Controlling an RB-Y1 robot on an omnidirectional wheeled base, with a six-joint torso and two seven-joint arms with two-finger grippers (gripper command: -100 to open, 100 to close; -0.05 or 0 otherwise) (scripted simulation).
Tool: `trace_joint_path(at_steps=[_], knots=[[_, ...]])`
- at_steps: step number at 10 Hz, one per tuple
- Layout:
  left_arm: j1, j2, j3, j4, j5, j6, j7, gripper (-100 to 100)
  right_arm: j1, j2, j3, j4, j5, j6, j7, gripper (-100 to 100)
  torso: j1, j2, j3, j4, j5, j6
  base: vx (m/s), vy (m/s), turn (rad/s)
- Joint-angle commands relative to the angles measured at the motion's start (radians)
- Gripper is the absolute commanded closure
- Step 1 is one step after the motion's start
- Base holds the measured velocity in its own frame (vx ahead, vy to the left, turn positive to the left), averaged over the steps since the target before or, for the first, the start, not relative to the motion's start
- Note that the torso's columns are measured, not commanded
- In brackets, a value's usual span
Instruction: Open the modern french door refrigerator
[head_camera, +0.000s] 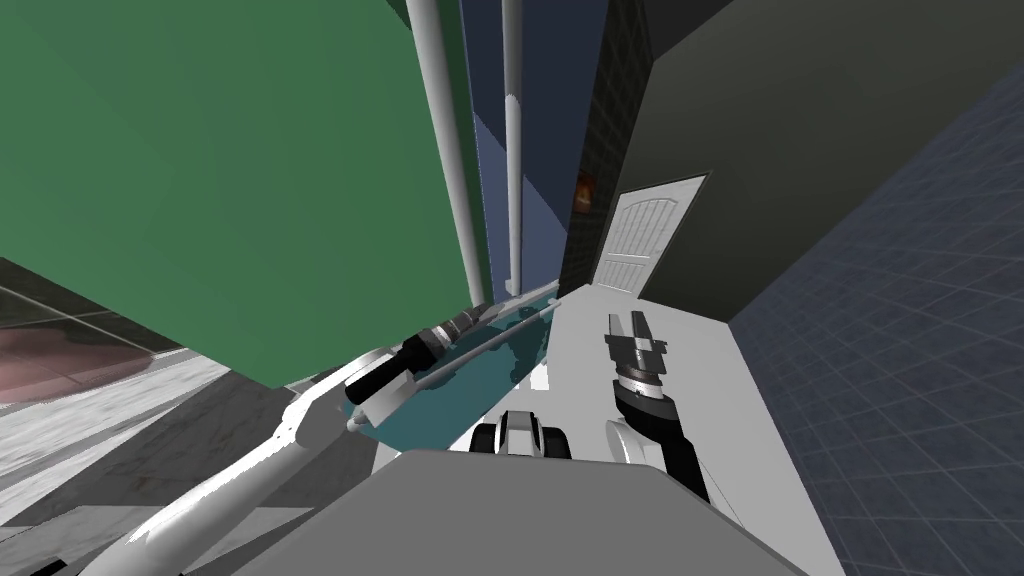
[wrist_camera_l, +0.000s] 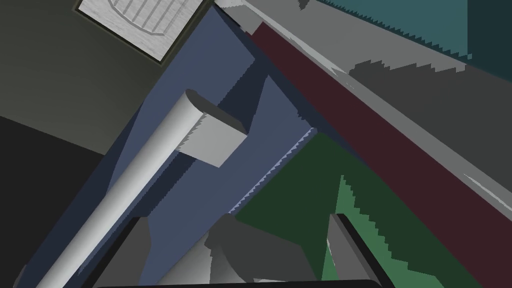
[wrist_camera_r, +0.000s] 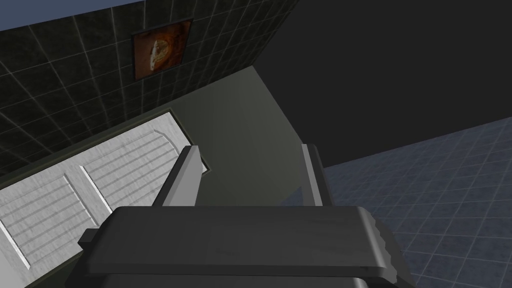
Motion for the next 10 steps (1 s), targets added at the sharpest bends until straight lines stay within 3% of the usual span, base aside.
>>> trace_joint_path(at_steps=[1, 2, 3, 5, 6, 8, 9, 10], knots=[[-0.051, -0.046, -0.025, 0.050, -0.029, 0.023, 0.007, -100, 0.000, 0.000, 0.000, 0.000, 0.000, 0.000, 0.000, 0, 0.000, 0.001, 0.001, 0.000, 0.000, 0.000, -0.060, 0.064, -0.128], [-0.077, -0.046, -0.025, 0.078, -0.029, 0.023, 0.007, -100, 0.000, 0.000, 0.000, 0.000, 0.000, 0.000, 0.000, 0, 0.002, 0.004, 0.002, 0.001, 0.001, 0.001, -0.088, 0.082, -0.122], [-0.107, -0.092, -0.051, 0.110, -0.058, 0.042, 0.015, -100, 0.000, 0.000, 0.000, 0.000, 0.000, 0.000, 0.000, 0, 0.004, 0.003, 0.002, 0.001, 0.001, -0.003, -0.128, 0.107, -0.135], [-0.153, -0.093, -0.051, 0.157, -0.058, 0.042, 0.015, -100, 0.000, 0.000, 0.000, 0.000, 0.000, 0.000, 0.000, 0, 0.007, -0.001, -0.001, 0.001, 0.002, -0.005, -0.079, 0.062, -0.049], [-0.190, -0.141, -0.077, 0.192, -0.087, 0.061, 0.023, -100, 0.000, 0.000, 0.000, 0.000, 0.000, 0.000, 0.000, 0, 0.006, -0.005, -0.003, 0.001, 0.002, -0.007, -0.075, 0.050, -0.100], [-0.229, -0.141, -0.077, 0.236, -0.087, 0.061, 0.023, -100, 0.000, 0.000, 0.000, 0.000, 0.000, 0.000, 0.000, 0, 0.009, -0.007, -0.005, 0.002, 0.002, -0.004, -0.058, 0.055, -0.062], [-0.259, -0.187, -0.102, 0.262, -0.117, 0.080, 0.032, -100, 0.000, 0.000, 0.000, 0.000, 0.000, 0.000, 0.000, 0, 0.011, -0.009, -0.007, 0.002, 0.002, -0.008, -0.086, 0.075, -0.094], [-0.285, -0.189, -0.102, 0.291, -0.117, 0.080, 0.032, -100, 0.000, 0.000, 0.000, 0.000, 0.000, 0.000, 0.000, 0, 0.013, -0.009, -0.007, 0.000, 0.003, -0.004, -0.087, 0.079, -0.089]])
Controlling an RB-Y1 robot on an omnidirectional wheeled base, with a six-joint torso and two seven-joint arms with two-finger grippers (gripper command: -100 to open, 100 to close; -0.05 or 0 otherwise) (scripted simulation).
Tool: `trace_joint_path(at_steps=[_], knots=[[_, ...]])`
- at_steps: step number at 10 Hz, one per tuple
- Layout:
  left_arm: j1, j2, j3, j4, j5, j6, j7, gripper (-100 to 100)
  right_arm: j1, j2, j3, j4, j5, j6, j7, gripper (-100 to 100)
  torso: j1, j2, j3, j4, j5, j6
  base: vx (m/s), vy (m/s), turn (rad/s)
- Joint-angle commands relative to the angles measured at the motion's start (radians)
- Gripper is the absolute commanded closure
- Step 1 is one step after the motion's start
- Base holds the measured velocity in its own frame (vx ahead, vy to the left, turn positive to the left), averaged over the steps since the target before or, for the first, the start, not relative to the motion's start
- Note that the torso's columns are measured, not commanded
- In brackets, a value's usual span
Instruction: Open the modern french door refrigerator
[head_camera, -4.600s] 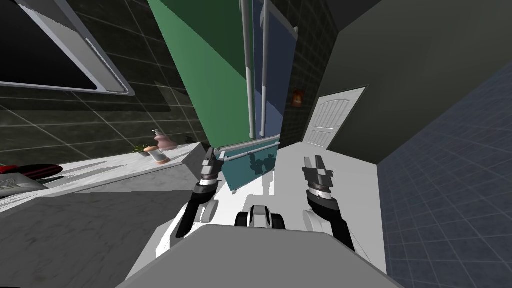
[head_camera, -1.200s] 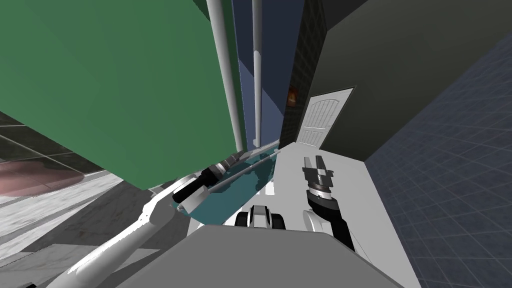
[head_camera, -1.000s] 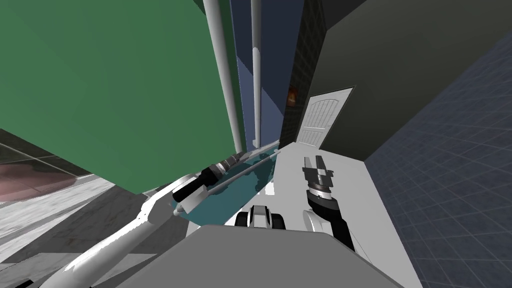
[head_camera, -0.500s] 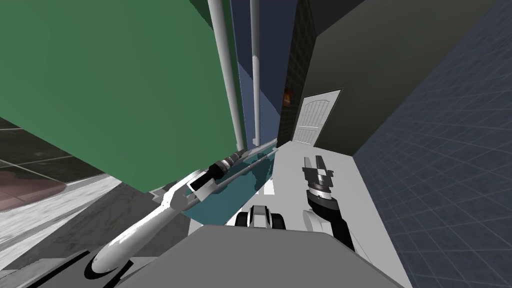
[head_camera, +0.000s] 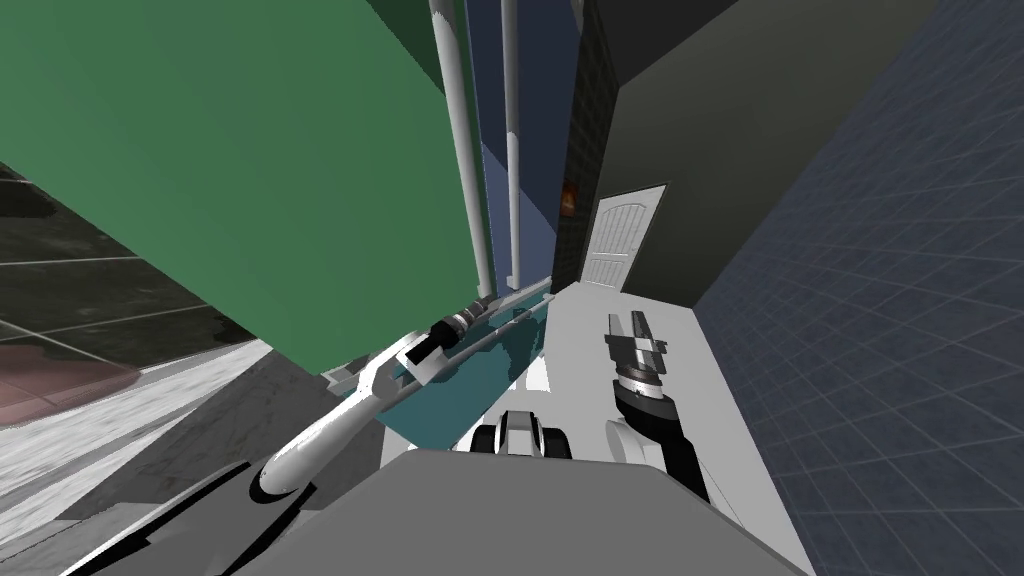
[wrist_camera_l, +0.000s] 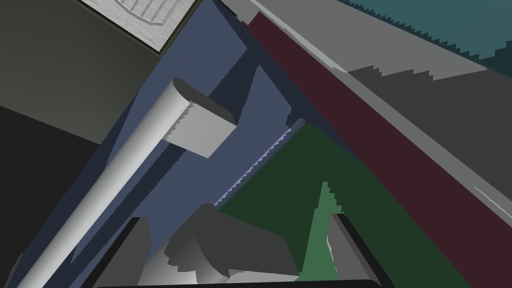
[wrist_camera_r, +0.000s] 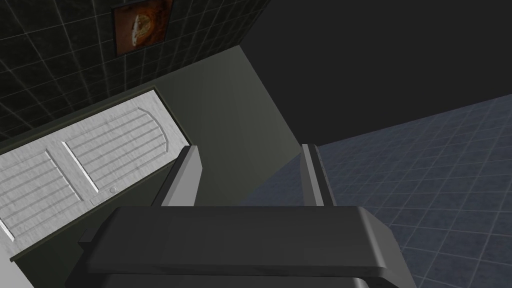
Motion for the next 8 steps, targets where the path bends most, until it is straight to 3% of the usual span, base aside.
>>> trace_joint_path(at_steps=[1, 2, 4, 5, 6, 8], knots=[[-0.070, -0.025, -0.002, 0.074, -0.019, 0.017, 0.002, -100, 0.000, 0.000, 0.000, 0.000, 0.000, 0.000, 0.000, 0, 0.000, -0.002, -0.001, 0.000, 0.000, -0.001, -0.041, 0.026, -0.023], [-0.101, -0.073, -0.028, 0.102, -0.048, 0.036, 0.010, -100, 0.000, 0.000, 0.000, 0.000, 0.000, 0.000, 0.000, 0, -0.002, -0.004, -0.002, 0.000, -0.001, -0.004, -0.064, 0.054, -0.087], [-0.146, -0.073, -0.028, 0.147, -0.048, 0.036, 0.010, -100, 0.000, 0.000, 0.000, 0.000, 0.000, 0.000, 0.000, 0, -0.002, -0.004, -0.003, 0.000, 0.000, -0.001, -0.067, 0.060, -0.055], [-0.146, -0.073, -0.028, 0.153, -0.048, 0.036, 0.010, -100, 0.000, 0.000, 0.000, 0.000, 0.000, 0.000, 0.000, 0, -0.002, -0.005, -0.003, 0.001, -0.001, -0.003, -0.024, -0.005, -0.002], [-0.186, -0.120, -0.053, 0.189, -0.077, 0.055, 0.018, -100, 0.000, 0.000, 0.000, 0.000, 0.000, 0.000, 0.000, 0, -0.002, -0.007, -0.005, 0.002, -0.001, -0.004, -0.078, 0.044, -0.069], [-0.223, -0.120, -0.053, 0.232, -0.077, 0.055, 0.018, -100, 0.000, 0.000, 0.000, 0.000, 0.000, 0.000, 0.000, 0, -0.002, -0.007, -0.005, 0.002, -0.001, 0.001, -0.066, 0.065, -0.068]])
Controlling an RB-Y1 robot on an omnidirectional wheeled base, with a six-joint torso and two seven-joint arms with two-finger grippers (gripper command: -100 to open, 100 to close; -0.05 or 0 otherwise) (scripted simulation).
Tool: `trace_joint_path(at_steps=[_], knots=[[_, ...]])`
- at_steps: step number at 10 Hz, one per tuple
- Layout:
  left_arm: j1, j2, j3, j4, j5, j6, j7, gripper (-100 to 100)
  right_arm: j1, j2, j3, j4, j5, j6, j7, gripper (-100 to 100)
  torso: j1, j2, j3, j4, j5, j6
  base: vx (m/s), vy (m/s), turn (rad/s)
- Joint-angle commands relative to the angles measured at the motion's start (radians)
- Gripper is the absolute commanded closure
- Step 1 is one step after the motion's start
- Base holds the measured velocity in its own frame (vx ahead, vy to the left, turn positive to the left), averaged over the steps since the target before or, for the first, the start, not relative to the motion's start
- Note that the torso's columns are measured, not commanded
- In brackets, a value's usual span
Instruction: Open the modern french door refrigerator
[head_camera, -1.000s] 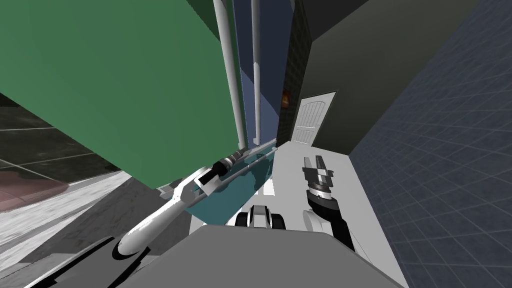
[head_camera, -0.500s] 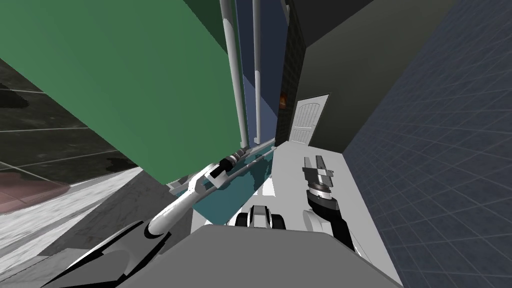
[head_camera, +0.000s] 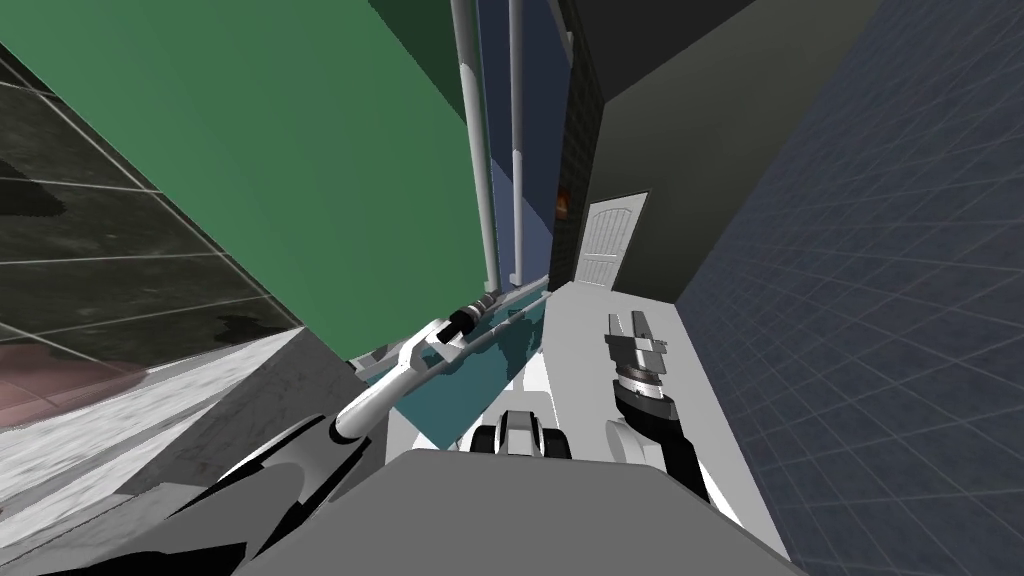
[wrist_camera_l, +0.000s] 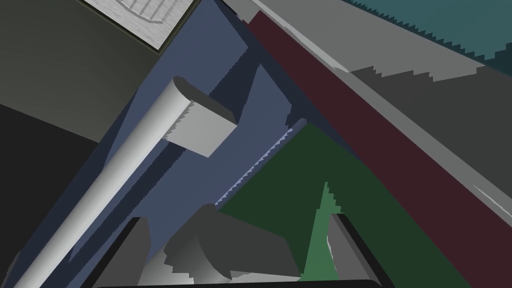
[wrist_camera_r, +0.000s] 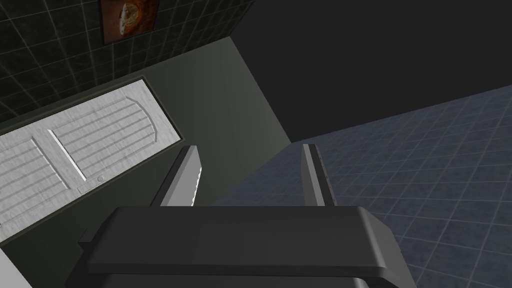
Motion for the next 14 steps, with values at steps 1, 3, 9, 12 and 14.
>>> trace_joint_path(at_steps=[1, 3, 9, 12, 14], knots=[[-0.062, -0.052, -0.008, 0.066, -0.043, 0.020, 0.008, -100, 0.000, 0.000, 0.000, 0.000, 0.000, 0.000, 0.000, 0, 0.000, -0.001, 0.000, 0.000, 0.000, -0.003, -0.069, 0.062, -0.082], [-0.100, -0.052, -0.008, 0.108, -0.043, 0.020, 0.008, -100, 0.000, 0.000, 0.000, 0.000, 0.000, 0.000, 0.000, 0, -0.002, -0.001, 0.000, -0.003, 0.000, 0.001, -0.063, 0.059, -0.054], [-0.253, -0.147, -0.060, 0.266, -0.102, 0.058, 0.024, -100, 0.000, 0.000, 0.000, 0.000, 0.000, 0.000, 0.000, 0, -0.008, 0.009, 0.007, -0.003, -0.001, 0.003, -0.062, 0.058, -0.067], [-0.329, -0.195, -0.085, 0.345, -0.132, 0.077, 0.032, -100, 0.000, 0.000, 0.000, 0.000, 0.000, 0.000, 0.000, 0, -0.009, 0.013, 0.010, -0.002, -0.001, 0.003, -0.068, 0.056, -0.059], [-0.272, -0.151, -0.060, 0.296, -0.102, 0.058, 0.024, 100, 0.000, 0.000, 0.000, 0.000, 0.000, 0.000, 0.000, 0, -0.013, 0.012, 0.009, -0.003, -0.003, 0.003, 0.036, -0.021, 0.066]])
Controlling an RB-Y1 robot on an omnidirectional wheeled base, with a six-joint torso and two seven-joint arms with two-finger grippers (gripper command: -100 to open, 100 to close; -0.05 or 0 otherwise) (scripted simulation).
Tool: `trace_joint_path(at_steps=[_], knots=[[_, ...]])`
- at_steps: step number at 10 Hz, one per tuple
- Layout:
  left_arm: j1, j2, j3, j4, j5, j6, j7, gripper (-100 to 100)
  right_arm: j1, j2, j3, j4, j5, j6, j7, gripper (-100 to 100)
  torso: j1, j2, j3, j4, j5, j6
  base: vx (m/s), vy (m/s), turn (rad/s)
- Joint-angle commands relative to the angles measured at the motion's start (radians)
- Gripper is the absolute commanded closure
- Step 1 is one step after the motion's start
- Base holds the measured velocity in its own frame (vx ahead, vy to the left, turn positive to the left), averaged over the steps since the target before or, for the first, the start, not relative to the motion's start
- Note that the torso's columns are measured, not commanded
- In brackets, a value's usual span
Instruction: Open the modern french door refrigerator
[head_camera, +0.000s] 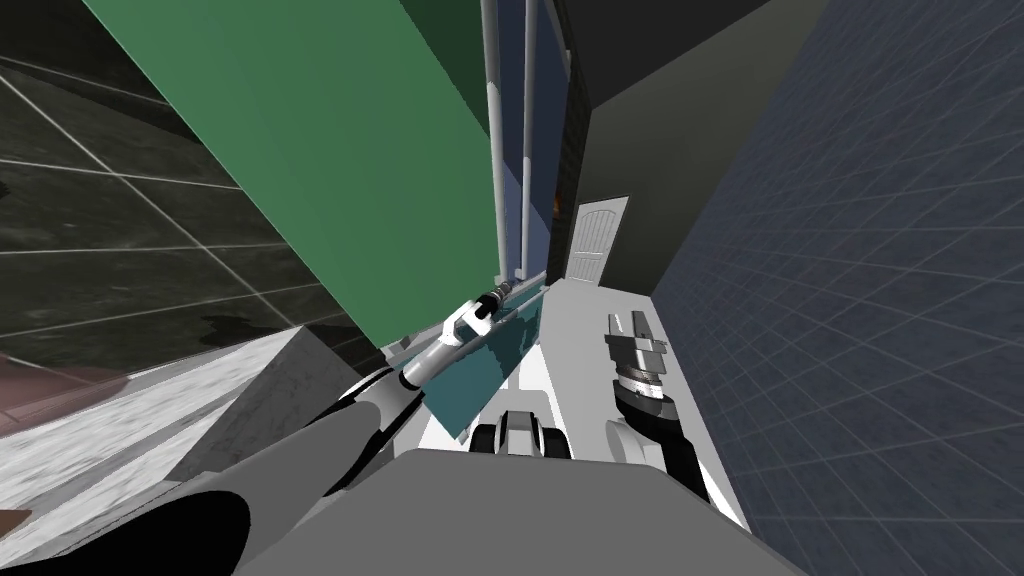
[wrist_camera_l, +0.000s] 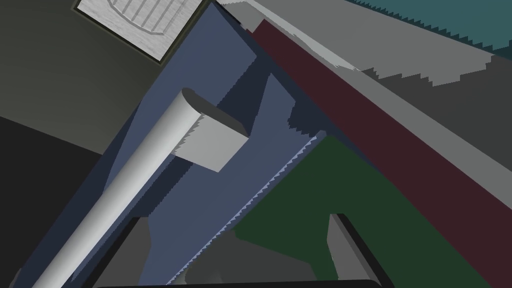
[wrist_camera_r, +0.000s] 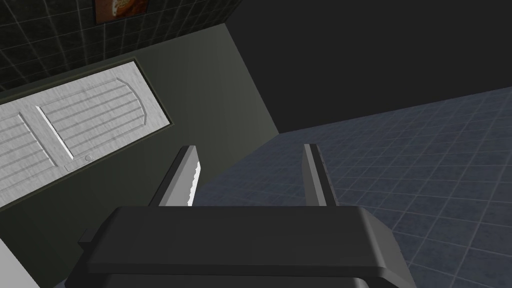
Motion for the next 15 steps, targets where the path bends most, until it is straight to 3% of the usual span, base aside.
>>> trace_joint_path(at_steps=[1, 2, 5, 6, 8, 9, 10, 11, 12, 13, 14, 15], knots=[[0.069, 0.053, 0.026, -0.080, 0.032, -0.018, -0.008, 100, 0.000, 0.000, 0.000, 0.000, 0.000, 0.000, 0.000, 0, 0.002, -0.003, -0.002, -0.001, 0.001, -0.006, 0.097, -0.084, 0.075], [0.105, 0.082, 0.052, -0.112, 0.062, -0.037, -0.016, 100, 0.000, 0.000, 0.000, 0.000, 0.000, 0.000, 0.000, 0, 0.008, -0.007, -0.005, -0.001, 0.003, -0.005, 0.105, -0.101, 0.115], [0.212, 0.149, 0.077, -0.230, 0.091, -0.056, -0.024, 100, 0.000, 0.000, 0.000, 0.000, 0.000, 0.000, 0.000, 0, 0.015, -0.012, -0.008, 0.001, 0.004, -0.007, 0.101, -0.112, 0.091], [0.248, 0.176, 0.103, -0.273, 0.121, -0.075, -0.032, 100, 0.000, 0.000, 0.000, 0.000, 0.000, 0.000, 0.000, 0, 0.017, -0.011, -0.008, 0.000, 0.005, -0.007, 0.095, -0.097, 0.122], [0.298, 0.197, 0.103, -0.316, 0.121, -0.075, -0.032, 100, 0.000, 0.000, 0.000, 0.000, 0.000, 0.000, 0.000, 0, 0.020, -0.013, -0.009, -0.001, 0.006, -0.008, 0.072, -0.047, 0.036], [0.333, 0.225, 0.128, -0.362, 0.150, -0.094, -0.041, 100, 0.000, 0.000, 0.000, 0.000, 0.000, 0.000, 0.000, 0, 0.022, -0.011, -0.008, -0.001, 0.006, -0.008, 0.092, -0.049, 0.088], [0.364, 0.245, 0.128, -0.395, 0.150, -0.094, -0.041, 100, 0.000, 0.000, 0.000, 0.000, 0.000, 0.000, 0.000, 0, 0.023, -0.010, -0.007, 0.002, 0.007, -0.013, 0.094, -0.088, 0.083], [0.374, 0.245, 0.128, -0.395, 0.150, -0.094, -0.041, 100, 0.000, 0.000, 0.000, 0.000, 0.000, 0.000, 0.000, 0, 0.024, -0.011, -0.008, 0.001, 0.007, -0.013, 0.046, -0.048, 0.028], [0.415, 0.286, 0.154, -0.445, 0.179, -0.113, -0.049, 100, 0.000, 0.000, 0.000, 0.000, 0.000, 0.000, 0.000, 0, 0.025, -0.010, -0.007, -0.001, 0.008, -0.011, 0.094, -0.075, 0.085], [0.447, 0.293, 0.154, -0.474, 0.179, -0.113, -0.049, 100, 0.000, 0.000, 0.000, 0.000, 0.000, 0.000, 0.000, 0, 0.025, -0.010, -0.007, 0.000, 0.008, -0.014, 0.096, -0.071, 0.101], [0.477, 0.326, 0.179, -0.512, 0.209, -0.132, -0.057, 100, 0.000, 0.000, 0.000, 0.000, 0.000, 0.000, 0.000, 0, 0.025, -0.009, -0.007, -0.001, 0.008, -0.012, 0.107, -0.092, 0.115], [0.505, 0.341, 0.179, -0.549, 0.209, -0.132, -0.057, 100, 0.000, 0.000, 0.000, 0.000, 0.000, 0.000, 0.000, 0, 0.024, -0.010, -0.008, 0.002, 0.007, -0.013, 0.085, -0.082, 0.119]])
